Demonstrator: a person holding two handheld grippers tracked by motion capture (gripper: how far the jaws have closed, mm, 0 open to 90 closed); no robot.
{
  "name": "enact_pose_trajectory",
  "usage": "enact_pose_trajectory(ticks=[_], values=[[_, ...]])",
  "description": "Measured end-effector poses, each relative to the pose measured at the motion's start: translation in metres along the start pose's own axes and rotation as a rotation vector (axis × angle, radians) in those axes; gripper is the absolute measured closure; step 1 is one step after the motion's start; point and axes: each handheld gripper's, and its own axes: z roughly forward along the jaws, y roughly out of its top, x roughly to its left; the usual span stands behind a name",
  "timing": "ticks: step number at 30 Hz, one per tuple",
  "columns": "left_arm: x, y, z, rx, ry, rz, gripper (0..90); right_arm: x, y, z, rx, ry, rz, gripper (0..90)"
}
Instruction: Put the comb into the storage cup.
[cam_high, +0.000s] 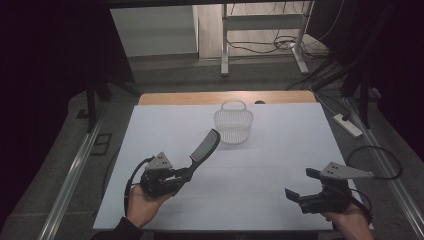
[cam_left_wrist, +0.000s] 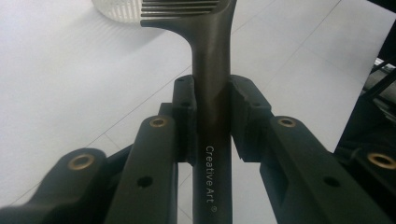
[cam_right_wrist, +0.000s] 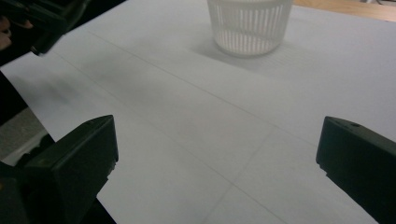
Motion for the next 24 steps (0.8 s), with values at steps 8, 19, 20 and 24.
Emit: enact_pose_trajectory(ticks=[8,19,20,24], values=[[-0.001,0.001,0.002,-0.006,-0.005,0.006,72.8,0.005,0.016,0.017,0.013,0.036,-0.004,0.0],[-0.005,0.005,0.010,0.006,-0.001,0.037,72.8,0.009,0.026,0.037,0.047,0.101,0.010,0.0],[-0.005,0.005,0.010,0.006,-0.001,0.037,72.8,0.009,0.027,0.038,0.050,0.108,0.012,0.0],[-0.005,0.006,0.011,0.006,0.001,0.043,72.8,0.011,0.032,0.044,0.060,0.139,0.024,0.0]])
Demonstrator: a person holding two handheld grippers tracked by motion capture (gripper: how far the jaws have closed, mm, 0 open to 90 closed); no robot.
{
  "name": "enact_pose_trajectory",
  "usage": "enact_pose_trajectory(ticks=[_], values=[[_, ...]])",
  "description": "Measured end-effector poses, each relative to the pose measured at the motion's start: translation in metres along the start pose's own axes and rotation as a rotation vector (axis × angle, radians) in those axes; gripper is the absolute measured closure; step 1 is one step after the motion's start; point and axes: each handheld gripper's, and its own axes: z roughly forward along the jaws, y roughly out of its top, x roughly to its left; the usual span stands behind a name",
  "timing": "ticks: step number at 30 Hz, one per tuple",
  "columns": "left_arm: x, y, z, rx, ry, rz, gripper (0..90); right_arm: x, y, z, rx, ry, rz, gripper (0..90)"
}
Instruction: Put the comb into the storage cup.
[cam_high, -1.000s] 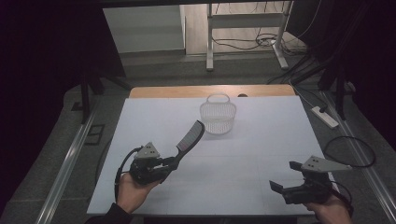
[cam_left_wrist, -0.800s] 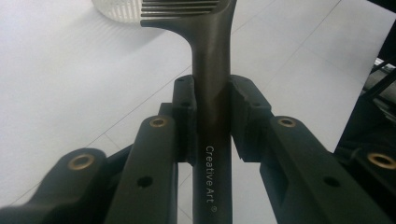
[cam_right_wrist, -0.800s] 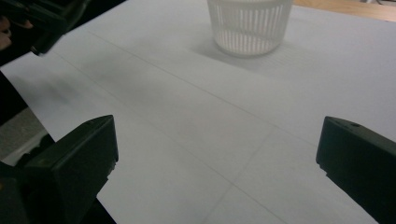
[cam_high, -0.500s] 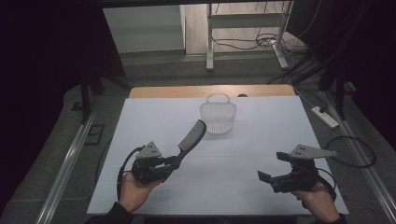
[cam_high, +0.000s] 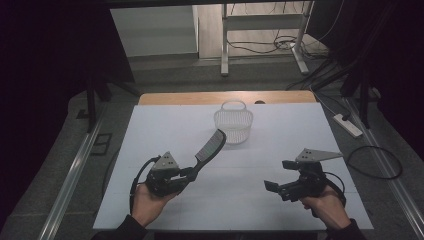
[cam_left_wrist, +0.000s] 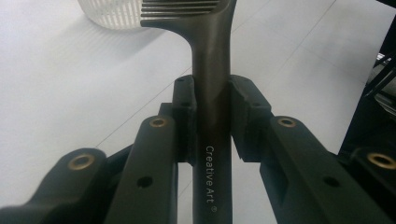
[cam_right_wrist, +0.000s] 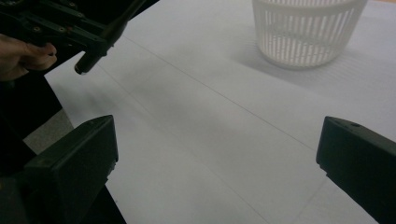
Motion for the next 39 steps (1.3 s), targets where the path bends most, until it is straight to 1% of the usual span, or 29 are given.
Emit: enact_pose_trajectory(ticks=[1,6,9,13,20,27,30,34,39], values=[[0.000,0.000,0.000,0.000,0.000,0.001,72.8,0.000,0.001,0.002,0.005,-0.001,0.001,0.0],[-0.002,0.001,0.002,-0.002,-0.004,0.009,72.8,0.000,0.006,0.010,-0.013,0.005,-0.019,0.0],[-0.003,0.002,0.002,-0.002,-0.003,0.013,72.8,0.000,0.008,0.015,-0.004,0.018,-0.026,0.0],[-0.002,0.003,0.003,-0.006,-0.010,0.005,72.8,0.001,0.011,0.022,0.013,0.029,-0.033,0.0],[-0.002,0.003,0.007,-0.007,-0.020,0.001,72.8,0.002,0.020,0.032,0.026,0.049,-0.011,0.0],[-0.002,0.004,0.009,-0.012,-0.028,-0.006,72.8,0.002,0.029,0.043,0.017,0.076,0.012,0.0],[-0.002,0.004,0.011,-0.014,-0.026,-0.012,72.8,0.003,0.033,0.048,0.020,0.082,0.011,0.0],[-0.004,0.004,0.013,-0.013,-0.026,-0.008,72.8,0.004,0.039,0.053,0.021,0.080,0.019,0.0],[-0.005,0.005,0.015,-0.018,-0.033,-0.006,72.8,0.002,0.044,0.059,0.015,0.096,0.037,0.0]])
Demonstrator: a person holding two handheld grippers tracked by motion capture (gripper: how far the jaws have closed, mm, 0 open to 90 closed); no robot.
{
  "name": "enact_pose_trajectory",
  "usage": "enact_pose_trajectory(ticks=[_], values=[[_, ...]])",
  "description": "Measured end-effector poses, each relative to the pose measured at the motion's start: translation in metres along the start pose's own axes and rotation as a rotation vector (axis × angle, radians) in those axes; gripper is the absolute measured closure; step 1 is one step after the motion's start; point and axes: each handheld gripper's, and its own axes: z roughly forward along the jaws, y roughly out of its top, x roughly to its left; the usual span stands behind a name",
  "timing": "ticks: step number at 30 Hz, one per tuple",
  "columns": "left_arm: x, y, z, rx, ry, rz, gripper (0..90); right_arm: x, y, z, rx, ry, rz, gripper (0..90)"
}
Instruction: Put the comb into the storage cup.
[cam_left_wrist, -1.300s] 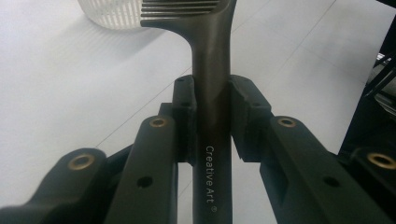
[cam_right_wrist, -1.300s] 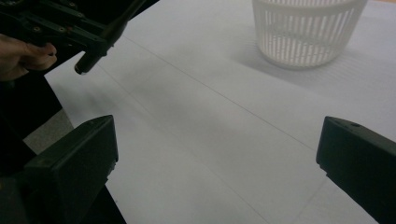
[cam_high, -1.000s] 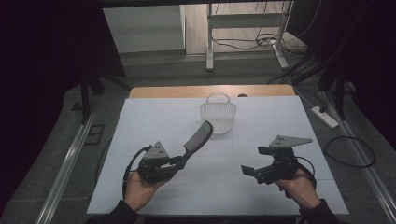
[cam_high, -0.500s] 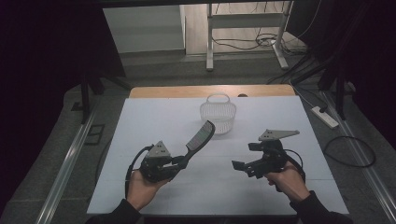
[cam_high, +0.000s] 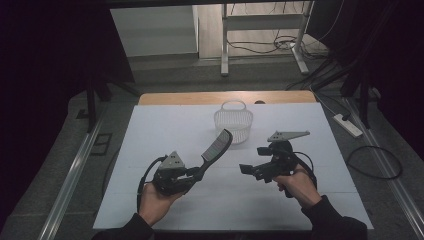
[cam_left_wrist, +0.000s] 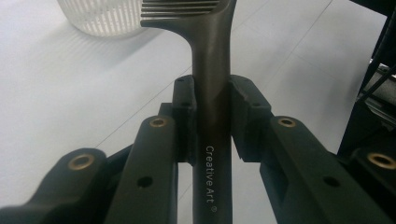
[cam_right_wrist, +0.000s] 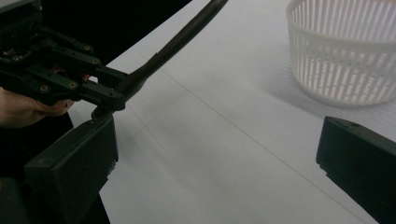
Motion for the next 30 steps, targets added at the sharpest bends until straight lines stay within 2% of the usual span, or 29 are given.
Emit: enact_pose_trajectory(ticks=[7,13,30], values=[[0.000,0.001,0.003,-0.001,-0.015,-0.003,72.8,0.000,0.008,0.008,0.011,0.009,0.013,0.0],[0.000,0.001,0.005,-0.005,-0.020,-0.010,72.8,-0.001,0.016,0.015,0.008,0.026,0.053,0.0],[-0.003,0.004,0.008,-0.014,-0.028,0.002,72.8,0.002,0.032,0.035,0.022,0.051,0.096,0.0]])
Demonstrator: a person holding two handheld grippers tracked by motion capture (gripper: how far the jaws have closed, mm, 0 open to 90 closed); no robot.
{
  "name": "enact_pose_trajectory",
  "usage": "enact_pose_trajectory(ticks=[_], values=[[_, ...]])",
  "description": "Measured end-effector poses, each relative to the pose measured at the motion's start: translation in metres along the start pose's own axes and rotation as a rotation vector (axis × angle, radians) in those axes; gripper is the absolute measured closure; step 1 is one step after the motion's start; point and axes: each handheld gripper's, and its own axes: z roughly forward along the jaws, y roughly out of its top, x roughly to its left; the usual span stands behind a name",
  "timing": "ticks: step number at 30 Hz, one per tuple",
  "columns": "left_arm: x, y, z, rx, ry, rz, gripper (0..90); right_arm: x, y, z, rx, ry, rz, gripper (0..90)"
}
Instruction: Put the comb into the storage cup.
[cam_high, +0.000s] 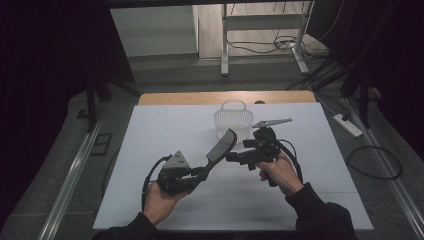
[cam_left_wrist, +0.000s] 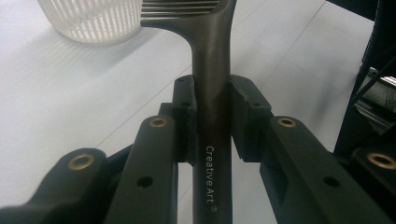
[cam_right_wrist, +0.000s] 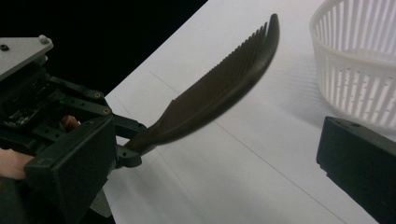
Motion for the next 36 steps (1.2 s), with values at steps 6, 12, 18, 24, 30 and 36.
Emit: enact_pose_trajectory(ticks=[6,12,18,24,30,36], values=[[-0.001,0.001,0.001,0.001,0.005,0.008,72.8,0.000,0.005,0.008,0.005,0.018,0.030,0.0],[-0.002,0.001,0.002,-0.002,0.010,0.010,72.8,0.001,0.006,0.016,0.044,0.014,0.061,0.0],[-0.003,0.002,0.002,-0.007,0.012,0.012,72.8,0.001,0.007,0.020,0.048,0.041,0.087,0.0],[-0.004,0.003,0.003,-0.008,0.013,0.014,72.8,0.002,0.007,0.024,0.058,0.055,0.102,0.0],[-0.004,0.003,0.003,-0.013,0.015,0.016,72.8,0.004,0.006,0.029,0.075,0.057,0.106,0.0],[-0.004,0.003,0.003,-0.010,0.015,0.018,72.8,0.003,0.007,0.028,0.070,0.026,0.110,9.5]])
